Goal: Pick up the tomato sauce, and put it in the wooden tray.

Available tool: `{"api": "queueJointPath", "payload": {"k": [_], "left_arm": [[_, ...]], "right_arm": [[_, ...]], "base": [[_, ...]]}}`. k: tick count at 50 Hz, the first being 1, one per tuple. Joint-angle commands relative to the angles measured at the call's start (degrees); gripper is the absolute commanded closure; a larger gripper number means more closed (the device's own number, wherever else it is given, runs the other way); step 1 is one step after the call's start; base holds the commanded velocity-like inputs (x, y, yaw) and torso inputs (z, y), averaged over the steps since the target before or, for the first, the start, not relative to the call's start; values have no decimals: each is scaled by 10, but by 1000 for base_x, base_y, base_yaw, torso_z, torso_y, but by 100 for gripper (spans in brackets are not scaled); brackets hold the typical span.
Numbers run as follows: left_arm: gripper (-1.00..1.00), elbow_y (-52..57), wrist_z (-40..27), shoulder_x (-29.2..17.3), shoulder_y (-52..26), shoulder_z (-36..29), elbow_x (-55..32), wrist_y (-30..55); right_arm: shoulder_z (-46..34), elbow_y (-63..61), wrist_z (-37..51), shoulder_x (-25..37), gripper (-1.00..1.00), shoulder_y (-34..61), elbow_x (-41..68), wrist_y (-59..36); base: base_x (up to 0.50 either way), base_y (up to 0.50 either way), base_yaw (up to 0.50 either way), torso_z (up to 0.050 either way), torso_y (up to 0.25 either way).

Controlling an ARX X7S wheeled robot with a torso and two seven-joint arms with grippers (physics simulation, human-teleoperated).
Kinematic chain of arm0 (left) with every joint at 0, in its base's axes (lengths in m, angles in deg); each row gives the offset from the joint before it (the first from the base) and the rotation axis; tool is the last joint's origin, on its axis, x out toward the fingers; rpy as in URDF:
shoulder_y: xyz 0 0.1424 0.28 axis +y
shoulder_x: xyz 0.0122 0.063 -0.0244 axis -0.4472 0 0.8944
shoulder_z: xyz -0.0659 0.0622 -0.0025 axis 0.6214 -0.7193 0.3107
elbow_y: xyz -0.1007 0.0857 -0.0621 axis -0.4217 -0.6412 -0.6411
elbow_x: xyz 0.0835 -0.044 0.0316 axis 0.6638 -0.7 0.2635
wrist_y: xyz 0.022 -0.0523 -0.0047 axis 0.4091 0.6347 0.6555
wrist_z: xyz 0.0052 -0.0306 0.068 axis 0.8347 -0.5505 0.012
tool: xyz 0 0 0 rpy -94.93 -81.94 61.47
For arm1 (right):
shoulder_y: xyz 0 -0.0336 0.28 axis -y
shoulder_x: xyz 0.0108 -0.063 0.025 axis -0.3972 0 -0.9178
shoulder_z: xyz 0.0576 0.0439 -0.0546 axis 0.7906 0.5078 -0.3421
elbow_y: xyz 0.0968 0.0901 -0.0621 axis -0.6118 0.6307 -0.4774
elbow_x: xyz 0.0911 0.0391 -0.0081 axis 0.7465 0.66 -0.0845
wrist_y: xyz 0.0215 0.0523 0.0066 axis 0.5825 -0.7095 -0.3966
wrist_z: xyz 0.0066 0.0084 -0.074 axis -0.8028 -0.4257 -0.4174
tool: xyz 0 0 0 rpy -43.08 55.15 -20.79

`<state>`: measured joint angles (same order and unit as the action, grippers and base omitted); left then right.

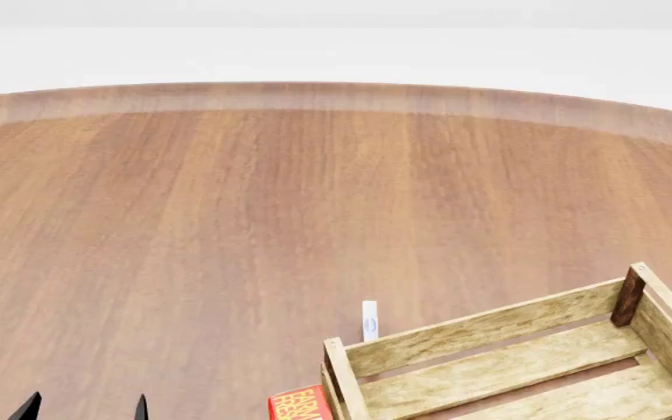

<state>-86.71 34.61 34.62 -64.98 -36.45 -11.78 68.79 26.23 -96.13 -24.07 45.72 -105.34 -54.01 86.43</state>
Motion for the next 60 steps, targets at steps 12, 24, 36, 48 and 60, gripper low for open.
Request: {"api": "queueJointPath", "payload": {"k": [12,24,36,48,60], "left_arm": [[-100,3,-9,-5,1,-8,2,-1],[-100,3,-12,-8,0,-11,0,-1],[-100,-4,-13,-9,-2,-13,-3,-7],[-100,5,-18,-12,0,-16,-4,0],[-100,2,-21,-13,-2,-19,-6,-2]], "right_arm": [[-20,58,17,-8,-100,-1,25,34],[-35,74,19,-4,-100,-6,24,40],[-44,108,22,-3,-100,3,36,51],[-48,132,29,-5,-100,15,43,48],[-56,146,30,-3,-100,25,47,37]], "base": [[0,0,0,0,0],[0,0,0,0,0],[0,0,0,0,0],[0,0,0,0,0],[0,0,0,0,0]]}}
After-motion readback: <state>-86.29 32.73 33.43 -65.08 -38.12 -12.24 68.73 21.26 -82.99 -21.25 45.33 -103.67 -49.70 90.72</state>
